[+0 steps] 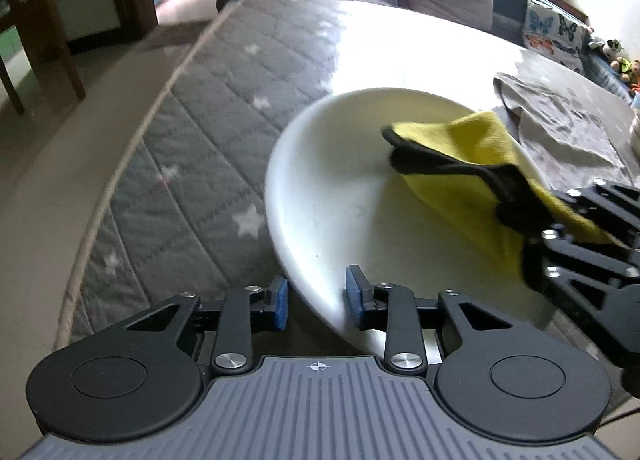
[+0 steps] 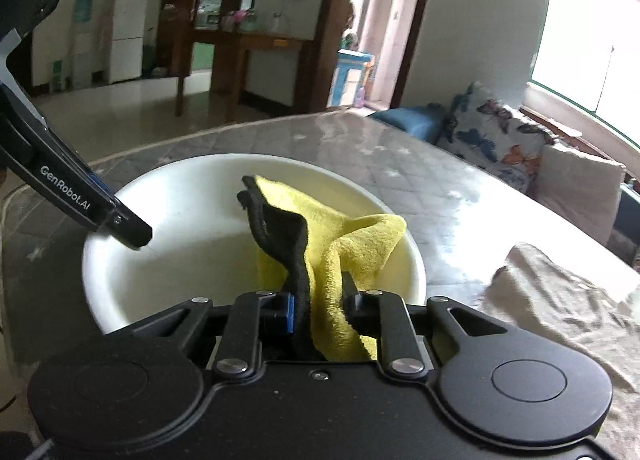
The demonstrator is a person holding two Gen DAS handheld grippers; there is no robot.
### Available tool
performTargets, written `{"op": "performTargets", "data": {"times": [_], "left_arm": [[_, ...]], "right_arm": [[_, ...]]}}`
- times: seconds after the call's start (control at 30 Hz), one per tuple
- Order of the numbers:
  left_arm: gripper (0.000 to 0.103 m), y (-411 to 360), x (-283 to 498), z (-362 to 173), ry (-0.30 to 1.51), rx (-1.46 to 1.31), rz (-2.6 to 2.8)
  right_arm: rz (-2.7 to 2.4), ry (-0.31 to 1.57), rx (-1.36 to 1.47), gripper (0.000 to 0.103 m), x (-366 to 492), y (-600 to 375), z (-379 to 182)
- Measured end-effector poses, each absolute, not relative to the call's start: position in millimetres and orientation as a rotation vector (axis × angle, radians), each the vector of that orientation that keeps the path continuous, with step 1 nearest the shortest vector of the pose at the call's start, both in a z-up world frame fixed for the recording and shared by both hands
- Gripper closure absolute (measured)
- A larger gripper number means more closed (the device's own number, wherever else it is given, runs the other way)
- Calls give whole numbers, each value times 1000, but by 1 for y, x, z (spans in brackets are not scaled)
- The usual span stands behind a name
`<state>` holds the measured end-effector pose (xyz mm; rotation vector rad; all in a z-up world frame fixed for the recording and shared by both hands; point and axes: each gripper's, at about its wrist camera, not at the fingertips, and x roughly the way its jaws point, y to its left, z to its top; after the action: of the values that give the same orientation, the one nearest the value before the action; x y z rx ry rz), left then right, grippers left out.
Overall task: Clean bowl
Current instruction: 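Lift the cloth out of the basin with the right gripper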
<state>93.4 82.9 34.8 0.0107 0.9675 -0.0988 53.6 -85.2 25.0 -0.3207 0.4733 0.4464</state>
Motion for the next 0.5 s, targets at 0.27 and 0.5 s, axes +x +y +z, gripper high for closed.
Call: {"op": "performTargets", "data": {"times": [0.27, 0.5], "left_arm": [[77, 89, 120, 32, 935, -25, -54], [78, 90, 158, 33, 887, -38, -6]], "right_arm": [[353, 412, -300, 83, 59, -109, 34], [272, 395, -271, 83, 80, -130, 37]]}}
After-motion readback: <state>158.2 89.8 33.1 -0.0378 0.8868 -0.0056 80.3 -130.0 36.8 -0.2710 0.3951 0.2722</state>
